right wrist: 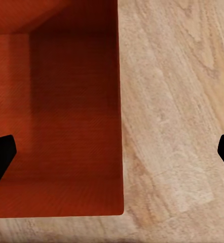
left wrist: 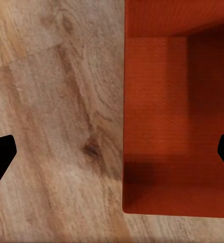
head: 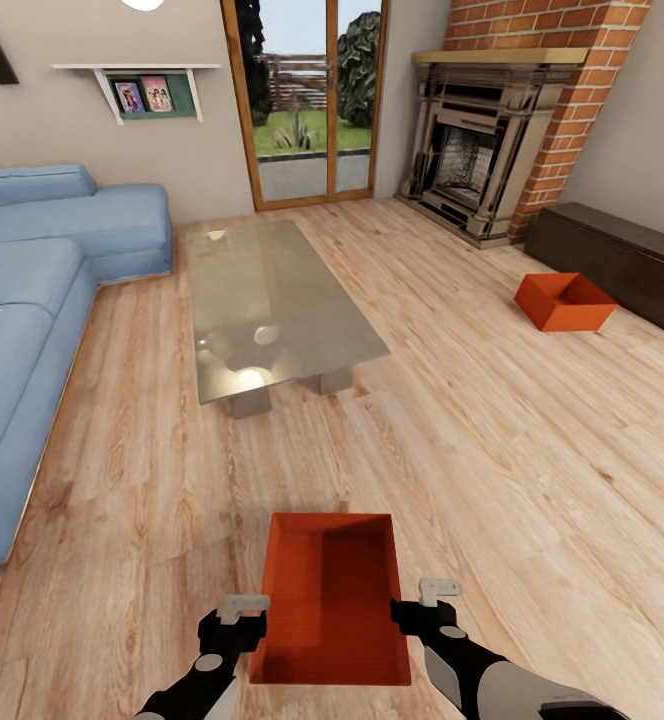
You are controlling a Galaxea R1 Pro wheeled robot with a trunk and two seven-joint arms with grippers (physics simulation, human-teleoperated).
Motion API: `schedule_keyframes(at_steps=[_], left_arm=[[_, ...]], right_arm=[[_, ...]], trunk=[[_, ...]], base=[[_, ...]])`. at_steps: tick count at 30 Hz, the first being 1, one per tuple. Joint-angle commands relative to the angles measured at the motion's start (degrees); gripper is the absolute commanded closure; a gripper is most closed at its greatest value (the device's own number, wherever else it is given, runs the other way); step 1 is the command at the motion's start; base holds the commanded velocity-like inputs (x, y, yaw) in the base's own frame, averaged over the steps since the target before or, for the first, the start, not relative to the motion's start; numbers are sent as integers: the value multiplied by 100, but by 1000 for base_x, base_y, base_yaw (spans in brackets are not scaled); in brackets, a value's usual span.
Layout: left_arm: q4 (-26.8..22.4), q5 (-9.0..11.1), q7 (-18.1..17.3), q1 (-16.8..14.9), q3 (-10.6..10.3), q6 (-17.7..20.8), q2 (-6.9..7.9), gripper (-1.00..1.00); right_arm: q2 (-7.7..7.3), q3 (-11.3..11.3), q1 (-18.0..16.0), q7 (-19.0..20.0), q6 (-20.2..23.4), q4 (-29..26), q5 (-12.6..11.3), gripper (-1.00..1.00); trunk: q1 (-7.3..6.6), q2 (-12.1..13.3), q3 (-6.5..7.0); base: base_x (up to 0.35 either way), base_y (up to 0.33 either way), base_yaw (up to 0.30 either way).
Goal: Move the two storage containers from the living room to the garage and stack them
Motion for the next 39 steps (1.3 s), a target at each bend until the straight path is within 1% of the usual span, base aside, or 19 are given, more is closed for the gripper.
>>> schedule_keyframes(at_steps=[1, 14, 39], left_arm=[[8, -16, 42, -3, -30, -14, 1, -100], [7, -9, 56, -3, -30, -22, -4, -100], [4, -16, 51, -3, -30, -84, 8, -100]], right_arm=[[2, 3, -3, -16, -21, 6, -14, -100], [4, 3, -3, -19, -22, 6, -14, -100], [3, 3, -2, -19, -22, 6, -18, -100]], trunk=[[0, -2, -4], [0, -2, -4], [549, -1005, -452]], base=[[0, 0, 0], [0, 0, 0], [0, 0, 0]])
